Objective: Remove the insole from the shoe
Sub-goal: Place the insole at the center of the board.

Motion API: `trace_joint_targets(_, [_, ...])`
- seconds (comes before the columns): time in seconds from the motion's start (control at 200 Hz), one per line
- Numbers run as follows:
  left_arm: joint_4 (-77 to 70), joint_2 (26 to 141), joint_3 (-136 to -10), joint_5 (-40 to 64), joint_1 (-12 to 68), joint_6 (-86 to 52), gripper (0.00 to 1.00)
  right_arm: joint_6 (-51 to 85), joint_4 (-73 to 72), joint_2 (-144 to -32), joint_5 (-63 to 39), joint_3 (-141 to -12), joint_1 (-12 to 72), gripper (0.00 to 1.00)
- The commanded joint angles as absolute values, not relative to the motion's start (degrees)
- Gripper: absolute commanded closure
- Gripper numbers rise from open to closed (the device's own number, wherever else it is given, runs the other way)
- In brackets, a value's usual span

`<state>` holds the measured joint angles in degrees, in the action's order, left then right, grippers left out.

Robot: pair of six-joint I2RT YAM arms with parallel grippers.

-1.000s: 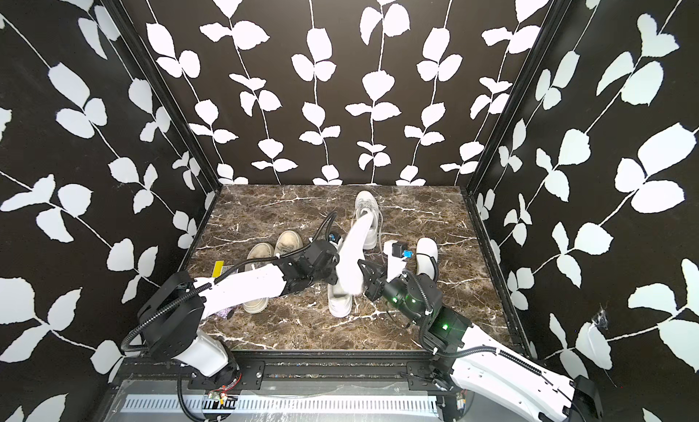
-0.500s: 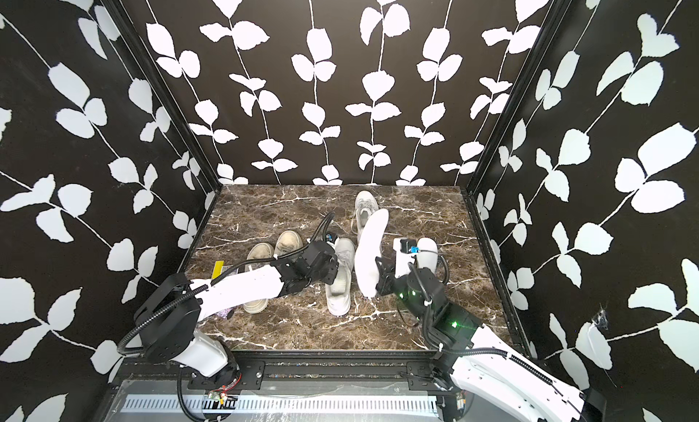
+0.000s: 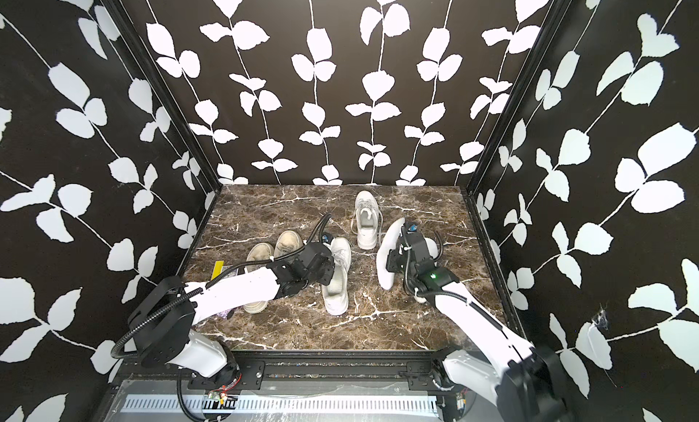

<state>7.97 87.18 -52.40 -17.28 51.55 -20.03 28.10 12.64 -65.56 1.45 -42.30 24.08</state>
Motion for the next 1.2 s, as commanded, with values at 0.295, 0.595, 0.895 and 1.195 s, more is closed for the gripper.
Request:
trace_joint_targets(0.295, [12.73, 84.59, -50.65, -20.48, 50.91, -18.75, 1.00, 33.13, 17.77, -72.22, -2.37, -40.49, 16.57, 1.00])
trace_joint_targets(0.595, [14.00, 85.76, -53.33, -20.96, 50.80, -17.60, 1.00, 33.95, 21.93, -73.09, 3.00, -39.99, 15.74, 1.00])
trace_joint_targets(0.895, [14.34, 86.72, -54.95, -21.56, 50.54, -16.67, 1.00, 33.81, 23.48, -71.18, 4.90, -40.18, 15.66, 0.79])
trace_joint_targets(1.195, [14.31, 89.15, -61.25, -20.06, 47.73, -13.83, 1.00, 33.84, 23.40, -62.85, 0.37, -39.68, 15.68, 0.51])
